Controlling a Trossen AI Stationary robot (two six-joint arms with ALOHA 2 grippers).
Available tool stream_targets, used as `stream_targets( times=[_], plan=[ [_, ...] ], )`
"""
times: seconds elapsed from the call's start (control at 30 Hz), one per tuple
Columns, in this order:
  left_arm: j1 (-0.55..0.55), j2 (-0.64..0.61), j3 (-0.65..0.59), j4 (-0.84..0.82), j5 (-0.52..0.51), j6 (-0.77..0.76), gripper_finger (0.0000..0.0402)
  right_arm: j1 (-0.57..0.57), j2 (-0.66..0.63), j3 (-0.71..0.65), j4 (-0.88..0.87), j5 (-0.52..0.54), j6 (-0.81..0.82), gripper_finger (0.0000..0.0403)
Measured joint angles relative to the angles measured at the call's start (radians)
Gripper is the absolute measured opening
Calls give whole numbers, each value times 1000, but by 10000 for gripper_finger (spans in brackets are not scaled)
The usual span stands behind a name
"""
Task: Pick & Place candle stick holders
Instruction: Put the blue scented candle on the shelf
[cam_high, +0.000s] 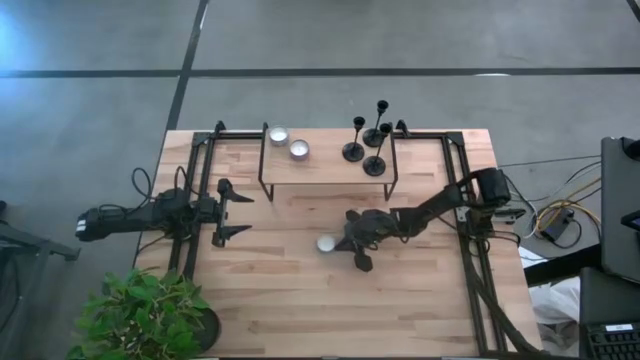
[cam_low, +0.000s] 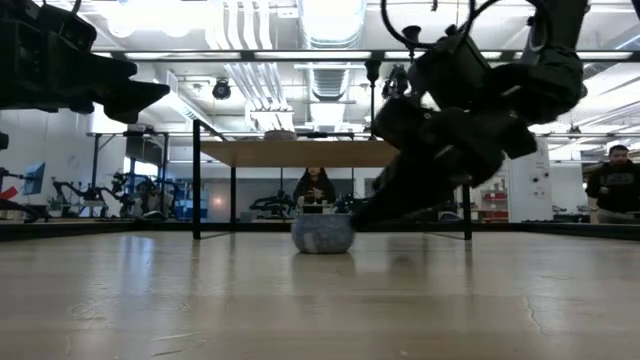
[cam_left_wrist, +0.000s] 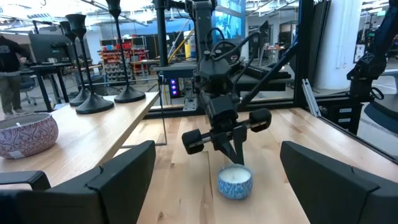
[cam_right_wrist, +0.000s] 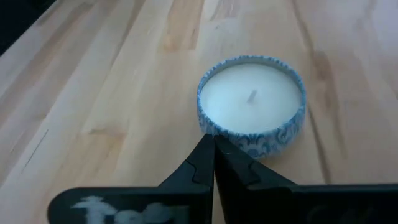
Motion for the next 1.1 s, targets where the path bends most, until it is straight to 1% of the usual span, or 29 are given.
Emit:
stream_targets(
  times=[0.2, 0.43, 0.47, 0.57, 0.67, 0.73, 0.83, 0.93, 1.1],
  plan=[
    [0, 0, 0, 0, 0, 0, 351, -24, 0, 71, -70, 17, -50, 8],
    [0, 0, 0, 0, 0, 0, 351, -47, -1, 115, -125, 12, -53, 8],
    [0, 0, 0, 0, 0, 0, 351, -47, -8, 115, -148, -3, -51, 8],
    [0, 0, 0, 0, 0, 0, 351, -46, -51, 108, -228, -103, -30, 8],
    [0, 1, 0, 0, 0, 0, 351, -41, -138, 88, -297, -199, 1, 8],
    [0, 2, 0, 0, 0, 0, 351, -34, -218, 66, -344, -207, 3, 8],
    [0, 3, 0, 0, 0, 0, 351, -26, -361, 23, -417, -149, -2, 8],
    [0, 5, 0, 0, 0, 0, 351, -25, -498, -38, -446, -93, 2, 8],
    [0, 5, 0, 0, 0, 0, 351, -28, -686, -145, -441, -88, -14, 8]
  ],
)
